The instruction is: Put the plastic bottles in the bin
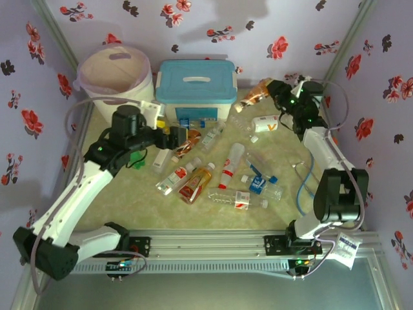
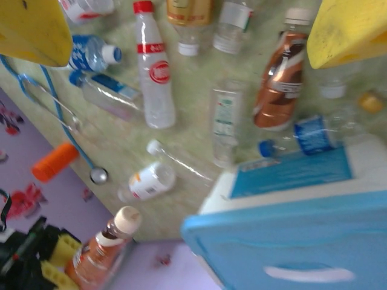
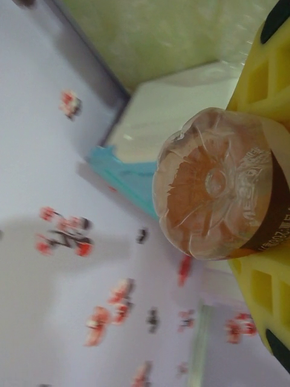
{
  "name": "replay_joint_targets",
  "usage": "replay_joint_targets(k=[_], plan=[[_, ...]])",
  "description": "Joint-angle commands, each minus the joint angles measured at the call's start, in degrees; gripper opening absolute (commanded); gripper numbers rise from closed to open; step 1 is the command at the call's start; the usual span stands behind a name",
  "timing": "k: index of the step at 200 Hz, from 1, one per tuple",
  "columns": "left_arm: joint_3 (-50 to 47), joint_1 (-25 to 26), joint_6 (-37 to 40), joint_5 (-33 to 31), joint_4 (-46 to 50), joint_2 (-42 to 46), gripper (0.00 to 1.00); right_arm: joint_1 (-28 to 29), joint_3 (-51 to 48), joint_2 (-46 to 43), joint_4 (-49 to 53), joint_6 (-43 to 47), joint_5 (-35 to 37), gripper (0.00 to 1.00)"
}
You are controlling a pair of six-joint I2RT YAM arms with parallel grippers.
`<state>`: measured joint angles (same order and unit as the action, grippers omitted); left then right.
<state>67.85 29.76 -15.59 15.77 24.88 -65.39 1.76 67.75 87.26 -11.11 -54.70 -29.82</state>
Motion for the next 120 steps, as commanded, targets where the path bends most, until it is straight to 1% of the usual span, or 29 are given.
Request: replay_joint_targets(k=[1, 31, 45, 73, 94, 120], plan=[[4.05, 2.27, 3.58, 5.75, 1.23, -4.59, 0.99, 2.56, -2.50, -4.32, 8.77, 7.49, -5.64, 0.32], [6.58, 3.47, 2.60, 8.17, -2.50, -10.46, 1.00, 6.94, -1.69, -7.94, 16.25, 12.67, -7.94, 0.32], [9.54, 3.88, 2.58, 9.19, -2.99, -13.55, 1.00, 8.82, -1.25, -8.75, 19.01, 14.10, -8.56, 0.32], [15.95, 6.32, 5.42, 10.37, 0.09, -19.76, 1.00, 12.06, -0.29, -9.05, 20.43, 14.97, -8.94, 0.32], [17.66, 7.82, 5.31, 10.68, -0.15, -22.58, 1.00, 14.40, 0.36, -9.05, 20.87, 15.74, -8.76, 0.32], [18.23, 9.05, 5.10, 10.61, -0.25, -25.10, 1.00, 15.62, 0.48, -8.93, 19.38, 14.93, -8.93, 0.32]])
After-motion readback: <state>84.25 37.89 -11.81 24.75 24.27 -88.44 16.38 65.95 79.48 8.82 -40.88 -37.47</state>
